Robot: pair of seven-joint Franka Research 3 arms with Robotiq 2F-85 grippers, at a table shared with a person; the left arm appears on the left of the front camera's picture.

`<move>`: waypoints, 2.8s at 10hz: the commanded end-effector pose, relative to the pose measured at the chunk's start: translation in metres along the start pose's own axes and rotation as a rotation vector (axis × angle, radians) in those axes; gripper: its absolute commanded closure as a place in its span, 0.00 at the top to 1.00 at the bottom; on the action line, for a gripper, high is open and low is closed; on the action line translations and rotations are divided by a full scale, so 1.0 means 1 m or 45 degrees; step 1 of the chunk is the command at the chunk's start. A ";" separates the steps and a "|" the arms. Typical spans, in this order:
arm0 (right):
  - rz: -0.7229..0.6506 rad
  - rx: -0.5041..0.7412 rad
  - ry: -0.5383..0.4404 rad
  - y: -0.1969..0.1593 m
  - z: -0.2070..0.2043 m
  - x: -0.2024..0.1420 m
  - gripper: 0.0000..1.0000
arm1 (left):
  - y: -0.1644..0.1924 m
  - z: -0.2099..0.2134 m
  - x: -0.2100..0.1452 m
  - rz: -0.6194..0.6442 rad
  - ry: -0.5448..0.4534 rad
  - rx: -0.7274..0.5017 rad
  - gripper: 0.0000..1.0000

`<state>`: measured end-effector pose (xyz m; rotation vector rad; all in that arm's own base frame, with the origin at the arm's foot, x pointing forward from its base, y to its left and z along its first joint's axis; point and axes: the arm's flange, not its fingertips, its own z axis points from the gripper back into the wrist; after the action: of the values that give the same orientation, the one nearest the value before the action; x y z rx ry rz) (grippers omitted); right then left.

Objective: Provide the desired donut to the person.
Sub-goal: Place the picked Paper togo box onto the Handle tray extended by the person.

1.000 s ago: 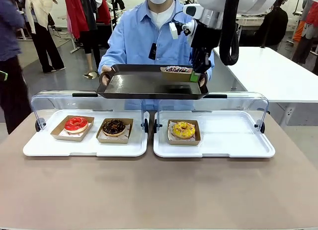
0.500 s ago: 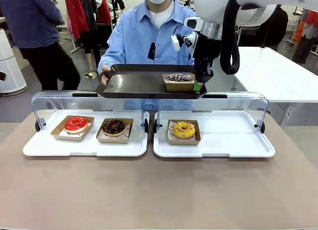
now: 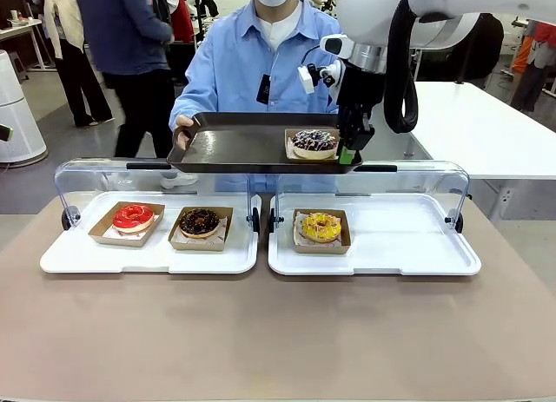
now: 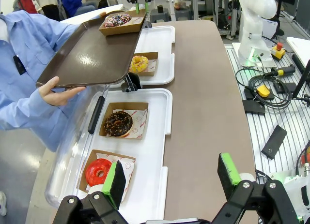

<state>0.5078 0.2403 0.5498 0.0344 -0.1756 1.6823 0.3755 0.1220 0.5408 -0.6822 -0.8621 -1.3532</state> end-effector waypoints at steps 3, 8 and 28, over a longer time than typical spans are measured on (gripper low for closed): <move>0.015 -0.024 0.024 -0.002 -0.002 -0.001 1.00 | 0.001 0.002 0.000 -0.023 -0.032 0.007 1.00; 0.002 -0.022 0.029 -0.001 0.001 -0.005 1.00 | 0.001 0.002 0.000 -0.023 -0.032 0.007 1.00; -0.170 0.031 0.071 0.153 0.075 -0.154 1.00 | 0.001 0.002 0.000 -0.023 -0.032 0.007 1.00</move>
<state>0.3735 0.0686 0.5816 -0.0100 -0.1082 1.5609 0.3756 0.1224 0.5409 -0.6819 -0.8624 -1.3520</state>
